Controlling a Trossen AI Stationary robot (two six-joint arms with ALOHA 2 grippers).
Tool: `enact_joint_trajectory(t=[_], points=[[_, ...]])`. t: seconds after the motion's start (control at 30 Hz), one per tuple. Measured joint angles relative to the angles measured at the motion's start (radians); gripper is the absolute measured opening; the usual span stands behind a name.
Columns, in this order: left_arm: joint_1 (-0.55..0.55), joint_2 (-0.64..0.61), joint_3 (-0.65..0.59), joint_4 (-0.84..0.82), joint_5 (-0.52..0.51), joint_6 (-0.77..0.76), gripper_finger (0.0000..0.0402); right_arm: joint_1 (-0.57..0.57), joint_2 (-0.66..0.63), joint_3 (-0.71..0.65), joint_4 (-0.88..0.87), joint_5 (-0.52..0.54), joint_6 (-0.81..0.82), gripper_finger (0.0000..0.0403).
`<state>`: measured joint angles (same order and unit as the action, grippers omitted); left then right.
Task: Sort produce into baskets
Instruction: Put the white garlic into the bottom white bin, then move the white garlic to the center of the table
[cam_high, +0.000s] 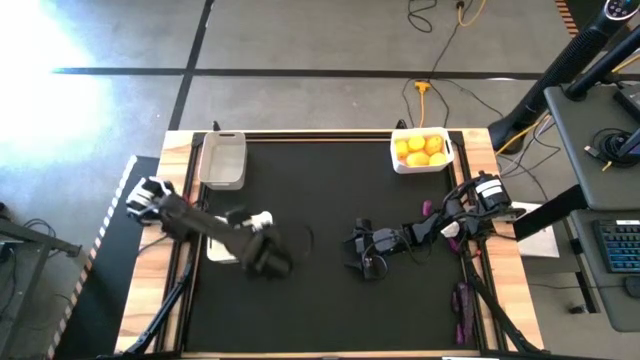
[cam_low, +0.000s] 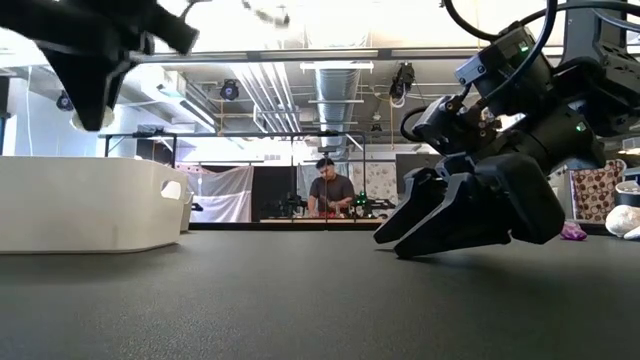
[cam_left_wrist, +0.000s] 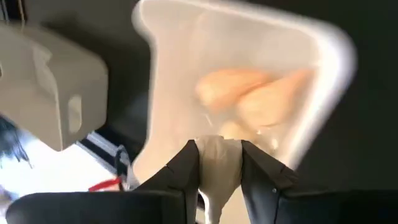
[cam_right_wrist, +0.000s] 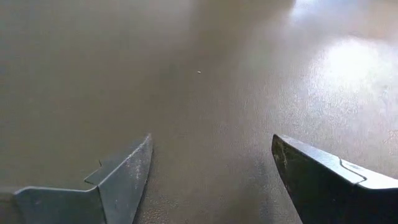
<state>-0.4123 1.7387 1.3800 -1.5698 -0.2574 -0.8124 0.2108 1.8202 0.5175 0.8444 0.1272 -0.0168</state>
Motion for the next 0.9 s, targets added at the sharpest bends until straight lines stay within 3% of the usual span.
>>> enact_joint_trajectory(t=[0.23,0.43,0.7,0.9], points=[[0.125,-0.169,-0.251,0.189,0.198,-0.061,0.0088,0.0,-0.003,-0.015,-0.023,0.001,0.032,0.0325],[0.157,-0.19,-0.353,0.321,0.224,-0.074,0.0146,0.0,-0.003,-0.025,-0.025,0.002,0.066,0.0325],[0.175,-0.175,-0.29,0.215,0.331,-0.115,0.0205,0.0,-0.003,-0.024,-0.022,0.001,0.058,0.0325],[0.175,-0.175,-0.111,0.048,0.196,-0.129,0.0209,0.0,-0.002,-0.018,-0.017,0.001,0.041,0.0325]])
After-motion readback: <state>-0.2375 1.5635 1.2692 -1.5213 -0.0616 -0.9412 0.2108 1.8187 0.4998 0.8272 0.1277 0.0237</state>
